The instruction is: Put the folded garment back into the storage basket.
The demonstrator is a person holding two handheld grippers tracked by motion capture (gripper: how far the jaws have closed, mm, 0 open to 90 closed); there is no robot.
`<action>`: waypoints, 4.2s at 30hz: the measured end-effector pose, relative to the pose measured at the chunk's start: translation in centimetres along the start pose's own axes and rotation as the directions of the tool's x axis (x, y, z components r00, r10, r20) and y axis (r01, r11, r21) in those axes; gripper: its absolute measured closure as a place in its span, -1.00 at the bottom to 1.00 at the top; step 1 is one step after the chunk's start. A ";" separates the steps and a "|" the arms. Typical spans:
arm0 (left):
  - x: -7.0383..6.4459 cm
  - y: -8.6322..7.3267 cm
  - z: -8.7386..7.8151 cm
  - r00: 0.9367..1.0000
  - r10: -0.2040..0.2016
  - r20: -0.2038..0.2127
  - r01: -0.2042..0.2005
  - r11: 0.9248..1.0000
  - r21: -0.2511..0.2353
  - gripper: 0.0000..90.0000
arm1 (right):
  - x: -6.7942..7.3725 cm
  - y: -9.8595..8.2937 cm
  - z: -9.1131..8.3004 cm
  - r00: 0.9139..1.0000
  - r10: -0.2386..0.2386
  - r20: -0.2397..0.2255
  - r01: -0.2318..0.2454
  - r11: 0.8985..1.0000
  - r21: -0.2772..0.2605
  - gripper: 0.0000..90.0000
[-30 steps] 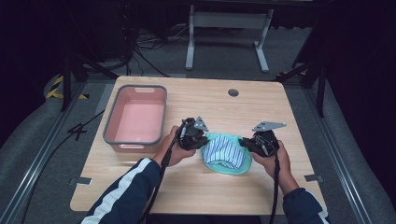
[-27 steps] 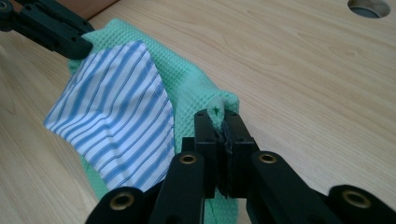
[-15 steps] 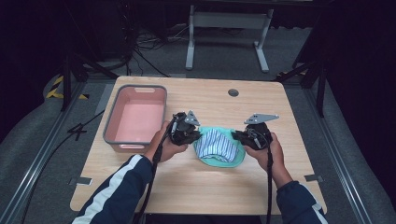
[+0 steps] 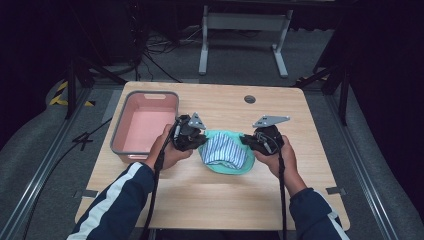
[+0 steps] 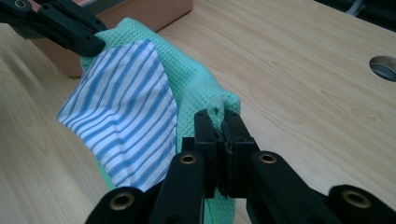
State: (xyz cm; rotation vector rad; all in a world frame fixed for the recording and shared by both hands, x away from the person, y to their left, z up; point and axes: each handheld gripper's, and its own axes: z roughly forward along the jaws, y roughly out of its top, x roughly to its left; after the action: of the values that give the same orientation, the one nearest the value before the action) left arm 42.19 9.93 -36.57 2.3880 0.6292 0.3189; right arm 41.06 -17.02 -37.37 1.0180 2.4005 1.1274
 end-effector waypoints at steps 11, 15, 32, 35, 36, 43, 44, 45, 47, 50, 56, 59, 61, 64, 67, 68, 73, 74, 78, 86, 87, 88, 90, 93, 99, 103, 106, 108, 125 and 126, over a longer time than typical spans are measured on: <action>1.3 -0.5 -2.9 0.999 -0.025 -0.047 0.023 0.999 -0.031 0.90 | 1.2 2.8 0.4 1.000 -0.027 -0.016 0.027 0.999 -0.025 0.93; 1.9 -0.6 -4.2 0.997 -0.037 -0.063 0.035 0.999 -0.038 0.90 | 1.8 4.2 0.6 0.999 -0.040 -0.024 0.039 0.999 -0.037 0.93; 4.7 -2.6 -9.8 0.983 -0.096 -0.154 0.087 0.994 -0.066 0.90 | 4.8 10.3 1.9 0.993 -0.102 -0.051 0.099 0.993 -0.064 0.93; 5.1 -3.1 -10.3 0.981 -0.113 -0.160 0.103 0.992 -0.068 0.90 | 5.3 11.2 2.5 0.992 -0.111 -0.062 0.107 0.992 -0.066 0.93; 5.3 -3.3 -10.5 0.979 -0.119 -0.164 0.108 0.992 -0.071 0.90 | 5.3 11.2 2.5 0.992 -0.111 -0.062 0.107 0.992 -0.066 0.93; 6.3 -4.8 -12.1 0.970 -0.147 -0.193 0.137 0.988 -0.065 0.90 | 6.7 12.8 4.4 0.989 -0.125 -0.084 0.120 0.991 -0.062 0.93; 6.5 -5.0 -12.4 0.969 -0.151 -0.197 0.141 0.988 -0.063 0.90 | 6.9 13.1 4.7 0.987 -0.129 -0.091 0.124 0.990 -0.060 0.93; 6.6 -5.2 -12.7 0.967 -0.149 -0.208 0.139 0.988 -0.062 0.90 | 7.2 13.4 5.0 0.987 -0.133 -0.095 0.127 0.990 -0.063 0.93; 6.9 -5.6 -13.2 0.963 -0.164 -0.214 0.153 0.986 -0.067 0.90 | 7.6 13.8 5.4 0.985 -0.136 -0.101 0.130 0.989 -0.066 0.93; 7.4 -6.3 -14.0 0.956 -0.182 -0.230 0.170 0.983 -0.069 0.90 | 8.4 14.8 6.0 0.982 -0.146 -0.118 0.138 0.988 -0.072 0.93; 8.2 -7.3 -15.1 0.945 -0.203 -0.254 0.192 0.979 -0.068 0.90 | 9.6 16.2 7.3 0.979 -0.153 -0.134 0.144 0.987 -0.078 0.93; 8.6 -7.8 -15.5 0.940 -0.210 -0.270 0.200 0.978 -0.064 0.90 | 10.4 16.8 8.1 0.976 -0.162 -0.147 0.152 0.986 -0.076 0.93; 8.7 -8.0 -15.7 0.938 -0.211 -0.275 0.202 0.978 -0.059 0.90 | 10.6 16.9 8.4 0.975 -0.163 -0.150 0.153 0.985 -0.075 0.93; 9.2 -8.6 -16.1 0.931 -0.226 -0.286 0.219 0.974 -0.059 0.90 | 11.3 17.3 9.4 0.973 -0.162 -0.163 0.152 0.986 -0.071 0.93; 9.7 -9.3 -16.3 0.925 -0.233 -0.299 0.227 0.972 -0.056 0.90 | 11.8 17.6 10.5 0.971 -0.163 -0.172 0.155 0.986 -0.063 0.93; 9.8 -9.5 -16.3 0.922 -0.239 -0.304 0.234 0.971 -0.054 0.90 | 11.9 17.6 10.9 0.971 -0.166 -0.174 0.158 0.986 -0.061 0.93; 10.5 -10.5 -16.1 0.914 -0.256 -0.316 0.255 0.966 -0.044 0.90 | 12.5 17.7 12.4 0.969 -0.160 -0.187 0.155 0.987 -0.042 0.93; 10.6 -10.6 -15.9 0.913 -0.255 -0.319 0.257 0.966 -0.039 0.90 | 12.6 17.7 12.7 0.969 -0.161 -0.187 0.156 0.987 -0.040 0.93; 11.0 -11.2 -15.2 0.907 -0.259 -0.332 0.266 0.964 -0.023 0.90 | 12.8 17.5 13.9 0.969 -0.155 -0.191 0.153 0.988 -0.026 0.93; 11.7 -12.2 -12.7 0.901 -0.269 -0.339 0.289 0.957 0.007 0.90 | 12.7 16.4 16.4 0.969 -0.147 -0.196 0.151 0.989 0.006 0.93; 11.8 -12.3 -12.4 0.901 -0.264 -0.344 0.285 0.958 0.011 0.90 | 12.7 16.2 16.6 0.970 -0.146 -0.196 0.151 0.988 0.012 0.93; 11.8 -12.4 -12.2 0.900 -0.273 -0.340 0.296 0.955 0.016 0.90 | 12.6 16.1 16.8 0.971 -0.139 -0.196 0.145 0.989 0.015 0.93; 12.0 -12.7 -11.5 0.898 -0.277 -0.341 0.302 0.953 0.022 0.90 | 12.4 15.8 17.2 0.972 -0.134 -0.195 0.141 0.990 0.022 0.93; 12.2 -13.0 -10.8 0.893 -0.285 -0.347 0.311 0.950 0.019 0.90 | 12.2 15.3 17.7 0.973 -0.128 -0.194 0.136 0.990 0.029 0.92; 12.3 -13.7 -10.0 0.889 -0.289 -0.354 0.324 0.945 0.041 0.89 | 12.3 14.4 18.8 0.971 -0.149 -0.188 0.159 0.986 0.040 0.91; 12.4 -13.9 -9.5 0.889 -0.295 -0.351 0.329 0.944 0.040 0.84 | 12.0 13.9 19.4 0.972 -0.145 -0.184 0.157 0.986 0.052 0.88; 12.0 -13.9 -9.0 0.885 -0.299 -0.358 0.329 0.944 0.026 0.75 | 11.9 13.5 19.7 0.974 -0.155 -0.168 0.168 0.984 0.066 0.78; 11.9 -13.8 -9.0 0.884 -0.294 -0.364 0.322 0.947 0.018 0.65 | 11.8 13.3 19.8 0.974 -0.159 -0.160 0.172 0.983 0.070 0.76; 10.3 -12.8 -9.5 0.888 -0.293 -0.354 0.289 0.955 -0.066 0.54 | 11.1 12.9 18.1 0.971 -0.204 -0.127 0.212 0.976 0.056 0.61; 10.0 -12.7 -9.5 0.888 -0.298 -0.351 0.289 0.954 -0.079 0.52 | 11.0 12.8 17.8 0.970 -0.209 -0.128 0.217 0.975 0.055 0.59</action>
State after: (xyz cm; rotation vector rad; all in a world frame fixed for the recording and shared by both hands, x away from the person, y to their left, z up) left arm 42.67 28.71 -36.75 2.1809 1.1347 0.6332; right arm 48.77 6.19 -38.80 0.7067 2.5869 1.0654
